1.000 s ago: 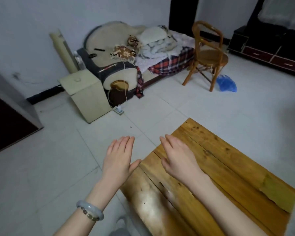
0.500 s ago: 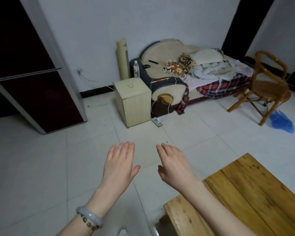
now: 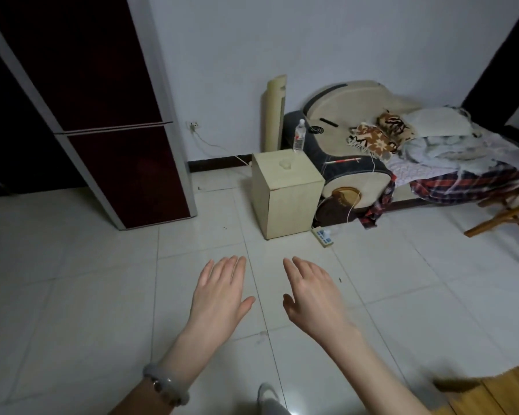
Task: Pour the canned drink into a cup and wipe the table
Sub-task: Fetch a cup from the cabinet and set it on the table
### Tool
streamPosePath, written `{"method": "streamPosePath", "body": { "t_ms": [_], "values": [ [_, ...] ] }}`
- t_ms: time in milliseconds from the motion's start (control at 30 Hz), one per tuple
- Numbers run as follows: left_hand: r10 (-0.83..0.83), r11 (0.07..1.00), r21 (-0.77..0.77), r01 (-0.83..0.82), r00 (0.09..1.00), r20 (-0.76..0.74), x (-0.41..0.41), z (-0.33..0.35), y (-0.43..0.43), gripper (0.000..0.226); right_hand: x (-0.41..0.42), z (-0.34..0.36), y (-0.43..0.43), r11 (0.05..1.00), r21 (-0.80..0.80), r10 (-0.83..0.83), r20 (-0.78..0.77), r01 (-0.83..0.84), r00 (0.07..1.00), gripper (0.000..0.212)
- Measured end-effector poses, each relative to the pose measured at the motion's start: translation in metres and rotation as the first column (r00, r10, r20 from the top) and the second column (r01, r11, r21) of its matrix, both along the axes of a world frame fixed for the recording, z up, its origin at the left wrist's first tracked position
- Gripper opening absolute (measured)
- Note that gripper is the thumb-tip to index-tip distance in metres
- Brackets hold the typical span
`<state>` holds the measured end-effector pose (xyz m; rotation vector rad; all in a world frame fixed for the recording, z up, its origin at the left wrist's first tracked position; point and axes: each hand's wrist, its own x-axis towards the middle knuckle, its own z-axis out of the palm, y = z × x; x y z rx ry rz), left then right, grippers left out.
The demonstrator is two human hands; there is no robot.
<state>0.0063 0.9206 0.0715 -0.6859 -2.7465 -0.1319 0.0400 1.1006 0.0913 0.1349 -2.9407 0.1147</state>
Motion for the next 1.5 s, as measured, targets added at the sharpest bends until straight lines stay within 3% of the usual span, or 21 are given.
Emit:
{"method": "streamPosePath", "body": {
  "t_ms": [367,667,1033,1500],
  "values": [
    [0.045,0.998,-0.037,-0.047,0.998,-0.052,-0.196,-0.011,-0.016,0.076,-0.207,-0.008,-0.012,0.998,0.007,0.063,0.053,-0.063,0.997,0.066],
    [0.076,0.997,-0.032,-0.076,0.997,0.006,-0.348,-0.003,-0.010,0.075,-0.364,0.005,0.000,0.993,0.011,0.115,0.137,-0.118,0.984,0.057],
    [-0.028,0.999,-0.027,0.032,0.992,0.120,-0.499,-0.028,-0.018,0.071,-0.502,-0.018,-0.012,0.999,0.006,-0.034,0.235,0.033,0.971,0.057],
    [-0.321,0.943,-0.068,0.326,0.944,0.073,-0.752,-0.025,-0.053,0.077,-0.707,-0.027,-0.072,0.943,-0.066,-0.300,0.264,0.328,0.917,0.055]
  ]
}}
